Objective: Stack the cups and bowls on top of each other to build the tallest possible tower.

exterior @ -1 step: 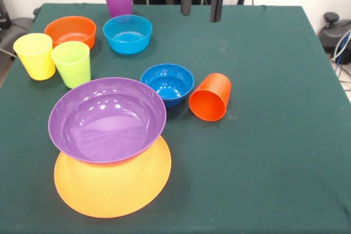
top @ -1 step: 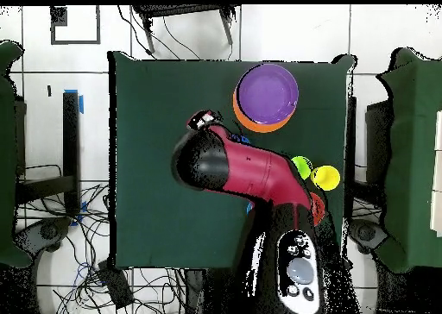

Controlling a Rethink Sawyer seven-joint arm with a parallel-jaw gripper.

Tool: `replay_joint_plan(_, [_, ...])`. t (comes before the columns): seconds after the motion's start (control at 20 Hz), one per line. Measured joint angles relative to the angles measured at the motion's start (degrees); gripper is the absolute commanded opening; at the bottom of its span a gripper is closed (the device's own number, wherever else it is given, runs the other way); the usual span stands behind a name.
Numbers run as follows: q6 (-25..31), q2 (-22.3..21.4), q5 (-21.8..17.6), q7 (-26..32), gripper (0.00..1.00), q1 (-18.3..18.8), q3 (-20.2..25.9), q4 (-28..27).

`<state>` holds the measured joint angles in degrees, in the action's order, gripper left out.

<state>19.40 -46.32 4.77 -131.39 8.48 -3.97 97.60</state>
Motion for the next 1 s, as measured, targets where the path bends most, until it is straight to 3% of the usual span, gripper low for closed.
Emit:
replay_joint_plan(0.3, [-0.01,5.03,4.73,-6.23,1.0,-6.39,-5.83,-2.93])
replay_joint_plan(0.5, [0.01,7.93,6.28,-8.53,1.0,-8.41,-7.94,-4.4])
replay_joint_plan(1.0, [0.01,12.13,7.04,-9.13,1.0,-9.41,-12.32,-6.07])
